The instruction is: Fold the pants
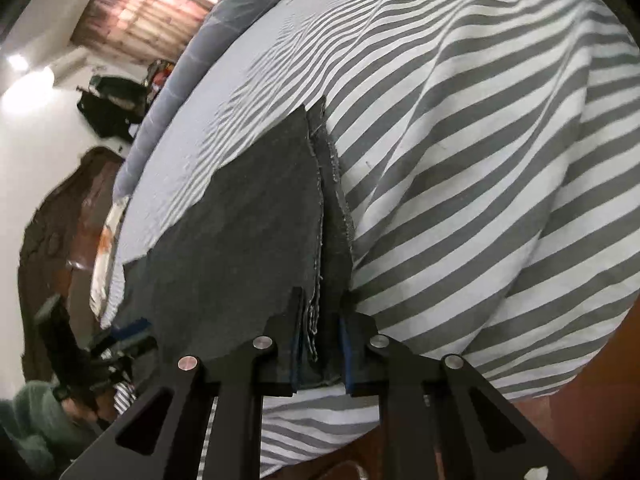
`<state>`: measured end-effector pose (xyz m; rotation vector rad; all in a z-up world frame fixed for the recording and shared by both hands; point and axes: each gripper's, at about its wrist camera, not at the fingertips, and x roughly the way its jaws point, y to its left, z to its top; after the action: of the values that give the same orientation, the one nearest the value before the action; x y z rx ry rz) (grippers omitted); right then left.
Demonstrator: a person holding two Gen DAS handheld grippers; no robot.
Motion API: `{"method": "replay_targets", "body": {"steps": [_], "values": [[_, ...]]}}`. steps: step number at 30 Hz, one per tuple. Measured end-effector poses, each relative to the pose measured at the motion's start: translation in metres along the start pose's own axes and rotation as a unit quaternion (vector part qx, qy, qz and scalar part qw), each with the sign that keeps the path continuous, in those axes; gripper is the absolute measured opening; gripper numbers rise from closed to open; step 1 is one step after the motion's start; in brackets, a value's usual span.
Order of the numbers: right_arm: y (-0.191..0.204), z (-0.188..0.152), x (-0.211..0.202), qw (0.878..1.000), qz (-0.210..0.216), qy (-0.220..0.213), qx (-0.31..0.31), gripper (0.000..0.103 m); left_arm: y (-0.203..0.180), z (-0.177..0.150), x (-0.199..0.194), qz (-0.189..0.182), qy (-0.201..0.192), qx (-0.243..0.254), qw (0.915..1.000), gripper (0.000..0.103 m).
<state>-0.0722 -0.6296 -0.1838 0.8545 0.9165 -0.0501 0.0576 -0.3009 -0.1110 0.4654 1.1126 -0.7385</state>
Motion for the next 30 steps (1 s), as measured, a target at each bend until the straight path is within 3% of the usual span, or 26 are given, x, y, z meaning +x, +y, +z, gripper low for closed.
{"method": "replay_targets", "body": {"steps": [4,11,13,17,21,25,30], "values": [[0.008,-0.004,-0.005,1.0,-0.013,-0.006,0.002,0.009,0.003,-0.001,0.013,0.008,0.014,-0.003,0.9999,0.054],[0.036,-0.001,-0.024,0.999,-0.027,-0.022,0.003,0.008,-0.001,0.001,0.016,0.017,0.02,0.002,0.9997,0.054],[0.044,0.0,-0.029,0.999,-0.029,-0.025,0.004,0.008,0.004,0.003,0.012,-0.002,0.021,-0.007,0.9997,0.054],[0.063,0.001,-0.035,0.996,-0.079,-0.018,-0.025,0.007,0.027,0.002,-0.009,-0.051,0.007,-0.05,0.9974,0.054],[0.075,0.0,-0.036,0.994,-0.104,-0.018,-0.028,0.007,0.054,-0.006,-0.037,-0.062,-0.022,-0.082,0.9944,0.055],[0.088,0.0,-0.04,0.996,-0.079,-0.024,-0.013,0.007,0.078,-0.016,-0.05,-0.061,-0.032,-0.103,0.9922,0.055],[0.128,-0.003,-0.04,0.999,-0.027,-0.027,-0.014,0.007,0.108,-0.034,-0.07,-0.085,-0.043,-0.137,0.986,0.055]]}}
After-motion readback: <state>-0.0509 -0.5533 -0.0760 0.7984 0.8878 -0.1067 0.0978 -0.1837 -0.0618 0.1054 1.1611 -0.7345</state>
